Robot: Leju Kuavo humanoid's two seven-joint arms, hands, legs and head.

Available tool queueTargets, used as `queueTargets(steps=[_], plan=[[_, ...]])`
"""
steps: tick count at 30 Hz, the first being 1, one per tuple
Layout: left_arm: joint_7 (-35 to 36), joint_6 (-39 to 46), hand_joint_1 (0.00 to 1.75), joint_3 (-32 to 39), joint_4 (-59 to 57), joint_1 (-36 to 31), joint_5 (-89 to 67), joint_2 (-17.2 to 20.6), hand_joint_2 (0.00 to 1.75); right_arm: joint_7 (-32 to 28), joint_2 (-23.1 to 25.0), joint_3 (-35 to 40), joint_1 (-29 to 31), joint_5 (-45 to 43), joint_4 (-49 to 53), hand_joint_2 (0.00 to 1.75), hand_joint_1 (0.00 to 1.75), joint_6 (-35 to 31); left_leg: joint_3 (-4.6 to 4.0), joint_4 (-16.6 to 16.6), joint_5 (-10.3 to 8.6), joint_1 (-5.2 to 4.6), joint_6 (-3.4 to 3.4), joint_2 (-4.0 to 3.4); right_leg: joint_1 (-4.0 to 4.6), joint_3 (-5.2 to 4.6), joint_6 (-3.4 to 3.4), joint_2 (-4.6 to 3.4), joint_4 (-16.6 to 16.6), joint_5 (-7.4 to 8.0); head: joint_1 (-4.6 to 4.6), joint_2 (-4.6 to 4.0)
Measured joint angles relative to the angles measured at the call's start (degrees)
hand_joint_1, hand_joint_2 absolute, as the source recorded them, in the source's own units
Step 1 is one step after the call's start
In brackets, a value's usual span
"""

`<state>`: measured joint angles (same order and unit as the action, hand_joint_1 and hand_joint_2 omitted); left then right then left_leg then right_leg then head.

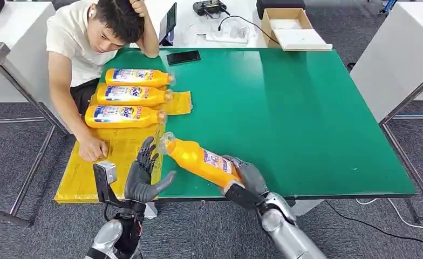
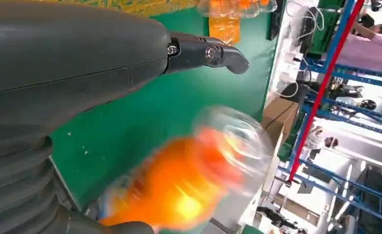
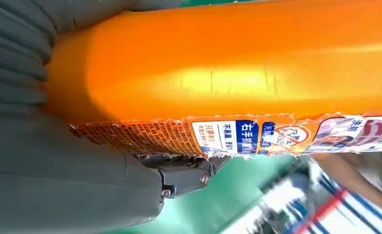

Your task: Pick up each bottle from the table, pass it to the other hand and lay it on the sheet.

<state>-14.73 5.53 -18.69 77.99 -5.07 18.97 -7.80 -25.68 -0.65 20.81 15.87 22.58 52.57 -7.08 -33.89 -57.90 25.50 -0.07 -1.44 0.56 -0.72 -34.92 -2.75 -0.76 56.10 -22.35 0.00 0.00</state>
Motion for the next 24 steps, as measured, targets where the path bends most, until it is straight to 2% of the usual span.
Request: queueTargets(steps=[6, 10, 15, 17, 18, 20, 24], plan=[[-2.9, -7.5, 0.00, -3.9, 1.4, 0.0, -4.1, 1.5, 1.75, -2.6, 2.3, 0.3, -1.2, -1.5, 3.9, 1.75, 1.75, 2.4, -0.14, 0.0, 0.02, -0.04, 0.00, -0.02, -0.06, -0.11, 0.00, -0.01, 0.0, -0.01, 0.00, 0.00], [-3.0, -7.8, 0.00, -4.7, 1.8, -0.3, -6.3, 1.9, 1.75, -4.9, 4.4, 1.1, -1.6, -3.0, 3.9, 1.75, 1.75, 2.5, -0.18, 0.0, 0.02, -0.04, 0.00, 0.05, -0.06, -0.14, -0.01, 0.02, 0.0, -0.02, -0.02, 0.00], [-3.0, -7.8, 0.00, -4.7, 1.8, -0.4, -6.3, 1.9, 1.75, -5.1, 4.5, 1.2, -1.6, -3.1, 3.9, 1.75, 1.73, 2.4, -0.18, 0.0, 0.02, -0.04, 0.00, 0.06, -0.06, -0.14, -0.01, 0.03, 0.0, -0.02, -0.02, 0.00], [-2.3, -8.2, 0.00, -5.6, 1.5, -0.6, -4.2, 1.9, 1.75, -8.0, 8.1, 3.1, -2.7, -5.2, 5.0, 1.75, 1.75, 1.4, -0.18, 0.0, 0.02, -0.03, 0.01, -0.06, -0.04, -0.22, 0.00, 0.00, 0.0, -0.01, 0.00, -0.02], [-5.4, -11.7, 0.00, -5.9, 2.1, -0.5, -3.4, 2.0, 1.75, -7.9, 8.8, 4.7, -3.0, -4.9, 4.9, 1.75, 1.75, 0.6, -0.26, 0.0, 0.01, -0.01, 0.01, 0.02, -0.04, -0.23, 0.00, 0.01, 0.0, -0.02, -0.02, 0.00], [-7.4, -14.8, 0.00, -6.4, 3.5, -0.1, -3.4, 2.2, 1.75, -7.8, 9.4, 5.2, -2.8, -4.5, 4.6, 1.75, 1.75, -1.0, -0.26, 0.0, 0.01, -0.02, 0.01, -0.02, -0.05, -0.23, 0.00, 0.01, 0.0, -0.02, -0.04, 0.00], [-6.1, -15.2, 0.00, -6.4, 4.8, 0.0, -2.4, 2.3, 1.75, -8.0, 10.3, 6.7, -2.4, -2.2, 3.7, 1.75, 1.75, -2.1, -0.27, 0.0, 0.01, -0.03, 0.01, 0.05, -0.06, -0.24, 0.00, 0.03, 0.0, -0.02, -0.04, 0.00]])
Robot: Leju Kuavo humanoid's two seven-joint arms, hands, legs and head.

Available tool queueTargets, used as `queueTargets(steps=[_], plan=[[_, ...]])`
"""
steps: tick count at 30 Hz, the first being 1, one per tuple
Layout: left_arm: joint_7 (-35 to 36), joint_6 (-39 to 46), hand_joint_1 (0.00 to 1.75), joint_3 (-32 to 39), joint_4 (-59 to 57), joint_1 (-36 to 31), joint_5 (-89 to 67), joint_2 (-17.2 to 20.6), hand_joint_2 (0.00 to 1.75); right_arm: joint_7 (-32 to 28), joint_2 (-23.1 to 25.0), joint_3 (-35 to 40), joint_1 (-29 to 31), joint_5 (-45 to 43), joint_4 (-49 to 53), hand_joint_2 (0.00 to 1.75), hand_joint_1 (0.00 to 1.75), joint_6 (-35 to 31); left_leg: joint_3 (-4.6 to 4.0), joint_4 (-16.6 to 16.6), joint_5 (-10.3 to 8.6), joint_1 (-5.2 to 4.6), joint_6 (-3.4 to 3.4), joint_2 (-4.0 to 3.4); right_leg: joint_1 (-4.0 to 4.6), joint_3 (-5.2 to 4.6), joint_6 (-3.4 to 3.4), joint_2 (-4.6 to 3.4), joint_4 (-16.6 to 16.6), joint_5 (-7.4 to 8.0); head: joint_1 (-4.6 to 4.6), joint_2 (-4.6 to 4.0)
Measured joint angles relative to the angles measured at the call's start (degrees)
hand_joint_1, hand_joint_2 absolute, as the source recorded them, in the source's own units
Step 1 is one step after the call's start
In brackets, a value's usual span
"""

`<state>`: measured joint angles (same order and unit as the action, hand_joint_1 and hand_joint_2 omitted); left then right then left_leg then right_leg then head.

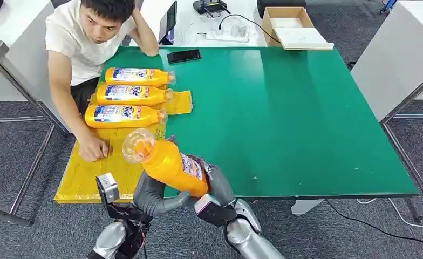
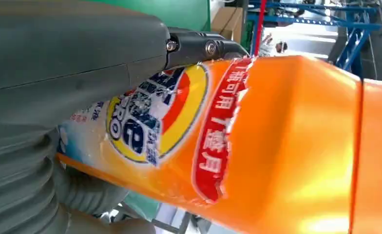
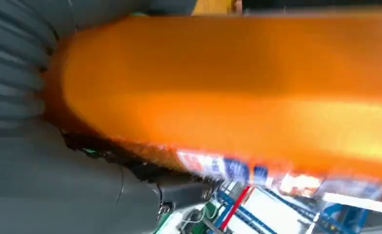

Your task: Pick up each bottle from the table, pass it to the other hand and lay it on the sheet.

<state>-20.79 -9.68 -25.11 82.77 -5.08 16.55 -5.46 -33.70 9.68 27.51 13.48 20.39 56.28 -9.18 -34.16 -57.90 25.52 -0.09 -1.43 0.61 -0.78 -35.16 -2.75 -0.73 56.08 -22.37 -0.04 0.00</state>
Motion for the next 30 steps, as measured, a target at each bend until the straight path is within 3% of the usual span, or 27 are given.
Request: queueTargets(steps=[2, 3, 6, 23, 24, 25, 26, 28, 29, 30], plan=[[0.9, -0.6, 0.00, 0.0, 0.0, 0.0, 2.1, 0.0, 1.75, -0.2, 0.6, 1.2, 0.0, 1.4, -0.4, 1.75, 1.75, -0.2, 0.00, 0.0, 0.00, 0.00, 0.00, -0.03, 0.00, 0.00, 0.00, -0.01, 0.0, 0.00, 0.00, 0.00], [1.3, -0.9, 1.41, 0.2, 0.0, 0.0, 3.5, 0.0, 1.75, -0.1, 0.8, 1.6, 0.2, 1.7, -0.6, 1.75, 1.75, -0.3, 0.00, 0.0, 0.00, 0.00, 0.00, -0.06, 0.00, 0.00, 0.00, -0.01, 0.0, 0.00, 0.02, -0.02], [1.7, -1.9, 1.75, 0.8, 0.0, 0.2, 7.1, 0.0, 1.75, 0.1, 1.1, 3.2, 0.7, 2.0, -1.8, 1.75, 1.75, -0.3, 0.00, 0.0, 0.00, 0.00, 0.00, -0.05, 0.01, -0.02, 0.00, -0.01, 0.0, 0.00, 0.00, 0.00], [2.8, -1.6, 1.75, 2.4, -0.2, 1.1, 6.4, 0.0, 1.75, 0.6, 2.2, 5.1, 2.8, 1.6, -7.4, 1.75, 1.75, -1.6, -0.01, 0.0, 0.00, 0.00, 0.00, -0.06, 0.01, -0.07, 0.01, -0.02, 0.0, 0.00, 0.02, -0.02], [2.8, -1.6, 1.75, 2.5, -0.2, 1.1, 6.4, 0.0, 1.75, 0.6, 2.3, 5.2, 2.9, 1.6, -7.5, 1.75, 1.54, -1.6, -0.01, 0.0, 0.00, 0.00, 0.00, -0.06, 0.01, -0.07, 0.01, -0.02, 0.0, 0.00, 0.02, 0.00], [2.8, -1.6, 1.75, 2.6, -0.2, 1.1, 6.4, 0.0, 1.75, 0.6, 2.3, 5.2, 2.9, 1.6, -7.6, 1.75, 0.52, -1.6, -0.01, 0.0, 0.00, 0.00, 0.00, -0.06, 0.01, -0.07, 0.01, -0.02, 0.0, 0.00, 0.02, -0.02], [2.8, -1.6, 1.75, 2.6, -0.2, 1.1, 6.4, 0.0, 1.75, 0.6, 2.3, 5.2, 2.9, 1.7, -7.6, 1.75, 0.00, -1.6, -0.01, 0.0, 0.00, 0.00, 0.00, -0.06, 0.01, -0.07, 0.01, -0.02, 0.0, 0.00, 0.00, -0.02], [2.8, -1.7, 1.75, 2.6, -0.2, 1.0, 6.4, 0.0, 1.75, 0.6, 2.3, 5.3, 3.0, 1.7, -7.7, 1.75, 0.00, -1.5, -0.01, 0.0, 0.00, 0.00, 0.00, -0.07, 0.01, -0.07, 0.01, -0.02, 0.0, 0.00, 0.00, -0.02], [2.8, -1.7, 1.75, 2.6, -0.2, 0.9, 6.4, 0.0, 1.75, 0.6, 2.3, 5.4, 2.9, 1.7, -7.8, 0.00, 0.00, -1.5, -0.01, 0.0, 0.00, 0.00, 0.00, -0.06, 0.01, -0.07, 0.01, -0.02, 0.0, 0.00, 0.02, 0.00], [2.8, -1.7, 1.75, 2.7, -0.2, 0.8, 6.9, 0.0, 1.75, 0.6, 2.3, 5.5, 2.9, 1.9, -7.8, 0.00, 0.00, -1.5, -0.01, 0.0, 0.00, 0.00, 0.00, -0.06, 0.01, -0.07, 0.01, -0.02, 0.0, 0.00, 0.02, -0.02]])
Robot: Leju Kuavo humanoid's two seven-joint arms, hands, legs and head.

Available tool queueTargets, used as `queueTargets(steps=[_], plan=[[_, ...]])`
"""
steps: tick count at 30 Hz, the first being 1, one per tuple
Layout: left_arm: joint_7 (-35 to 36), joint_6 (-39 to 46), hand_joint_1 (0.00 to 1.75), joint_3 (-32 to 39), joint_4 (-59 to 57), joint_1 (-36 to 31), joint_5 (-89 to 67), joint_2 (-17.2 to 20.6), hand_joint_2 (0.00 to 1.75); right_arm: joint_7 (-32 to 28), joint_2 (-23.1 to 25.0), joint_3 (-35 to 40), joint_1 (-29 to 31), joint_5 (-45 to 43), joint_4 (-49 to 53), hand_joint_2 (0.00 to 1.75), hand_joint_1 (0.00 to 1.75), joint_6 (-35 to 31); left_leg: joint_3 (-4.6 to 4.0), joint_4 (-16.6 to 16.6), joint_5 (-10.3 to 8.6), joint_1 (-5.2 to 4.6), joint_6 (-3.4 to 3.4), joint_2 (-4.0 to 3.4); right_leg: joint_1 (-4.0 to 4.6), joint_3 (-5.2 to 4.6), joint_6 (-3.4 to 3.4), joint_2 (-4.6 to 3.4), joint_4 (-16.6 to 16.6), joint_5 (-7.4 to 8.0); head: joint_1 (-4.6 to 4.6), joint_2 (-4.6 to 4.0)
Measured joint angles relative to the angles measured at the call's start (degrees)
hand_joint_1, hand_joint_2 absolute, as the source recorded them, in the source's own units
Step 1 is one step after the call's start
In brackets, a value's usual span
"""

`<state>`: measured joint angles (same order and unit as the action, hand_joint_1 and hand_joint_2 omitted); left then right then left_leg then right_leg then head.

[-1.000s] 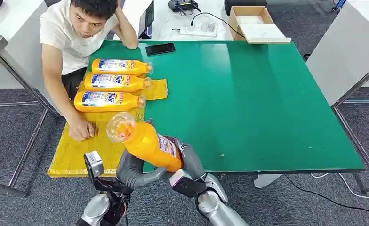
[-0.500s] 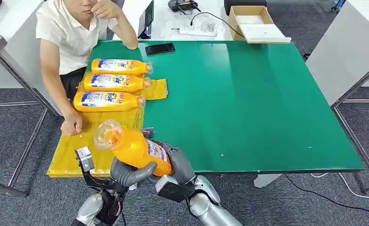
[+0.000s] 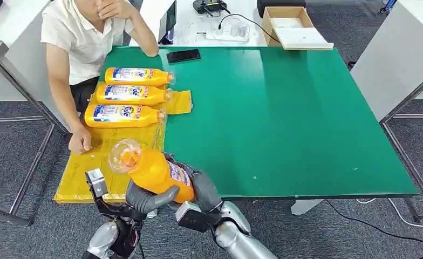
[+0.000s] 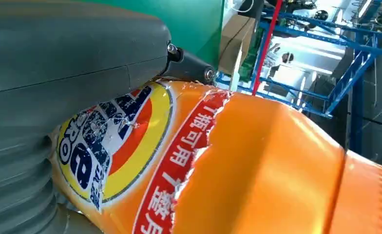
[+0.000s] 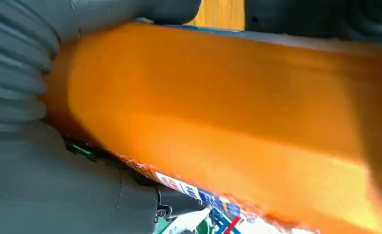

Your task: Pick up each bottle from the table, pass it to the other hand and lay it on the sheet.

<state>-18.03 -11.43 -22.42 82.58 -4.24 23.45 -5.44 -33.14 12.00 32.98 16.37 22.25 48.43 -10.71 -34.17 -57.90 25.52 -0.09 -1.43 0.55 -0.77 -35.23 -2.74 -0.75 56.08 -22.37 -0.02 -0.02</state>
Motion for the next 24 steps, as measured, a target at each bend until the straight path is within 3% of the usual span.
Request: queueTargets(steps=[10, 13, 18, 24], plan=[[1.5, 0.7, 1.75, 0.8, -1.4, -0.7, 3.3, 0.0, 1.75, -2.5, 0.3, 0.3, -2.5, -0.2, 0.5, 0.00, 0.00, -6.1, -0.02, 0.0, 0.01, 0.00, 0.00, 0.00, 0.00, -0.02, 0.00, 0.00, 0.0, 0.00, -0.02, 0.02], [2.4, 5.7, 1.75, 1.1, -1.8, -1.0, 0.8, 0.0, 1.75, -3.4, 0.2, 0.2, -4.4, -0.2, 2.5, 0.00, 0.00, -10.8, -0.03, 0.0, 0.01, 0.00, 0.00, 0.02, 0.00, -0.02, 0.00, 0.01, 0.0, -0.01, 0.00, 0.02], [0.5, 24.2, 1.75, 3.7, -4.2, -1.4, -13.2, 0.5, 1.75, -3.3, -1.7, -1.5, -9.8, 0.5, 10.6, 0.00, 0.00, -17.9, -0.04, 0.0, 0.01, 0.00, 0.01, 0.00, 0.00, -0.05, 0.01, 0.00, 0.0, -0.01, -0.02, 0.00], [-1.8, 32.7, 1.75, 6.4, -5.2, -1.6, -26.0, 1.6, 1.75, -2.9, -4.2, -5.3, -14.4, 1.0, 17.7, 0.00, 0.00, -20.8, -0.09, 0.0, 0.01, 0.00, 0.00, 0.01, -0.01, -0.05, 0.01, 0.02, 0.0, -0.01, -0.02, 0.02]])
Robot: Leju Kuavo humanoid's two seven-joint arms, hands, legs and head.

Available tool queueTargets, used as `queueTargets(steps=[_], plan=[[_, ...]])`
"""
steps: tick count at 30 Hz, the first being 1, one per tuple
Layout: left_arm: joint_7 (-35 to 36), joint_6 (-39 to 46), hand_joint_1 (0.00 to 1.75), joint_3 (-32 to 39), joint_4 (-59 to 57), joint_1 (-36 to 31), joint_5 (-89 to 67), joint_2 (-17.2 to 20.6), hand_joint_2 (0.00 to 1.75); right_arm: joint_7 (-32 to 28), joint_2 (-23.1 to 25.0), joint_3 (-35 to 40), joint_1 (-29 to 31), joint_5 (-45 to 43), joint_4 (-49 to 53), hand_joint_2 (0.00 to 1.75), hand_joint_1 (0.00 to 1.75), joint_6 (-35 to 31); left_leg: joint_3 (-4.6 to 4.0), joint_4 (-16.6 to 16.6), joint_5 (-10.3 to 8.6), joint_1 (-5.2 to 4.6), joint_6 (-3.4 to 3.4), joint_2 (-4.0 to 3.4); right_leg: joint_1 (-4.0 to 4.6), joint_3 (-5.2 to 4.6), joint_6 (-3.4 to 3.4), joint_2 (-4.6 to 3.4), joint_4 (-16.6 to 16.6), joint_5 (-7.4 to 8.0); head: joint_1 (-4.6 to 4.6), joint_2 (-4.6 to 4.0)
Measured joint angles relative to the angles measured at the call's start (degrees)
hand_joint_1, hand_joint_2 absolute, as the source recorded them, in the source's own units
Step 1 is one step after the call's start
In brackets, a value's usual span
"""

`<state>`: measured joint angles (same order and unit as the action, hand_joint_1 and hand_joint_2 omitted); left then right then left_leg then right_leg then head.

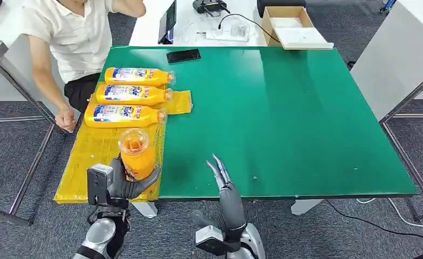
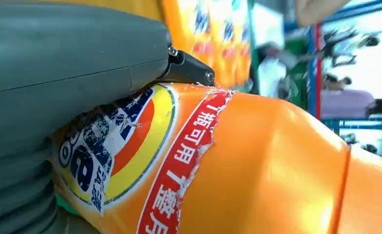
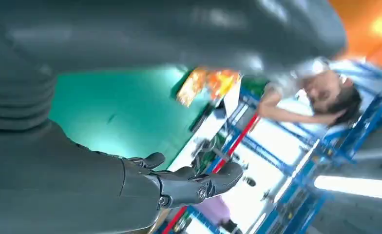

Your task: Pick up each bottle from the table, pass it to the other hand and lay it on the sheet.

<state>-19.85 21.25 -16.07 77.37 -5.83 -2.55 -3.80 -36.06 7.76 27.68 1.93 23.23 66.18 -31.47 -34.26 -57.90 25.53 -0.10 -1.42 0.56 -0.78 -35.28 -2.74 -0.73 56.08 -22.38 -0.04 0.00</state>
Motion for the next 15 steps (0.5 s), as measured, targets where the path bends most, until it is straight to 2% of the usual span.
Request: queueTargets(steps=[10, 15], plan=[[1.9, 12.1, 1.75, 2.9, -1.8, -2.2, -29.2, 2.6, 1.75, -2.1, -0.6, -5.1, -2.8, -1.0, 5.8, 0.00, 0.00, -3.7, 0.00, 0.0, -0.01, 0.02, 0.00, 0.01, 0.02, -0.01, 0.00, 0.00, 0.0, 0.01, 0.00, -0.02], [6.8, 17.0, 1.75, 4.8, -6.7, -5.8, -45.0, 4.1, 1.75, -2.1, -0.6, -6.2, -3.4, -3.9, 8.2, 0.00, 0.00, -4.7, 0.02, 0.0, -0.03, 0.02, 0.00, 0.01, 0.02, -0.01, 0.01, 0.00, 0.0, 0.01, 0.00, 0.00]])
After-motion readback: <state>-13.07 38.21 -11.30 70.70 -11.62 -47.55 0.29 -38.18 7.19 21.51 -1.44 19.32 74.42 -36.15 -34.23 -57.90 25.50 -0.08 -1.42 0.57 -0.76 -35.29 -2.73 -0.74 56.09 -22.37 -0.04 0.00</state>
